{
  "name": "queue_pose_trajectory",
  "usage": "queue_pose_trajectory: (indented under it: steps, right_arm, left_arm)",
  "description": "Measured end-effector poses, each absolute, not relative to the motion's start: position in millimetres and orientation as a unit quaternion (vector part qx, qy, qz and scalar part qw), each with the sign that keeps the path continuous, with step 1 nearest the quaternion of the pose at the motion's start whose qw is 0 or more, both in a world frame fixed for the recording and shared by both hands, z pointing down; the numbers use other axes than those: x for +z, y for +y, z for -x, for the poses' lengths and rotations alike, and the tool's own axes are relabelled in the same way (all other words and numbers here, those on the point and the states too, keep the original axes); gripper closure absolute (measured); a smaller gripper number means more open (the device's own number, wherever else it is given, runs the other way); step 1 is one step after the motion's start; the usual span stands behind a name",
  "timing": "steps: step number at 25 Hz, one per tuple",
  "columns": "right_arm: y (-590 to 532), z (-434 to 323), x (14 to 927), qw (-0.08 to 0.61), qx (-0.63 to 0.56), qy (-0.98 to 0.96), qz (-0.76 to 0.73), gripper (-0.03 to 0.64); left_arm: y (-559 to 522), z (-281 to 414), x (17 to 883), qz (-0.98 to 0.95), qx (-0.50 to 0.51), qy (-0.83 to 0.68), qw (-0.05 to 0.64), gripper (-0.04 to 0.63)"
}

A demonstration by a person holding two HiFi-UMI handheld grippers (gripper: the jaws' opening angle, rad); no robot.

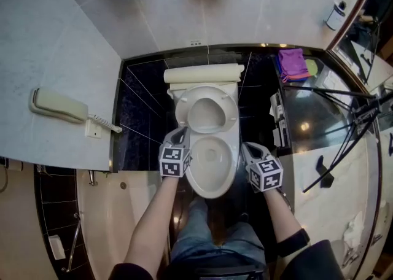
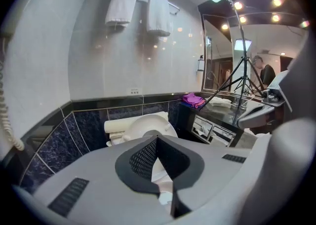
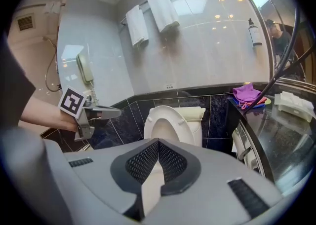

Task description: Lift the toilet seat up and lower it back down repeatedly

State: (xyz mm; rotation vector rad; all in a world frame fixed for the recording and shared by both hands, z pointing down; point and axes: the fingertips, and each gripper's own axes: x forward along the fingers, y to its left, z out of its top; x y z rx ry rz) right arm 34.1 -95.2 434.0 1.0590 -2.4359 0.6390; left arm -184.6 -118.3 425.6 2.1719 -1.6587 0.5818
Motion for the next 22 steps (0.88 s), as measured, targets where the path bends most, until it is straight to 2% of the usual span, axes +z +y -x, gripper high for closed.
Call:
queue_pose_trajectory:
  steps: [11, 22]
  right_arm:
    - [-11.5, -92.7, 369.6, 0.204, 0.201, -0.885, -0.366, 0.611]
    - [49.5, -129.2, 351.0, 0.206, 0.180, -0.888, -0.369, 0.611]
  left_arm:
    - [29.0, 164.3, 330.2, -0.750, 0.171, -0.617, 0.164, 0.598]
    - [123.8, 161.3, 304.5, -0.732, 0.137, -0.647, 0.164, 0.598]
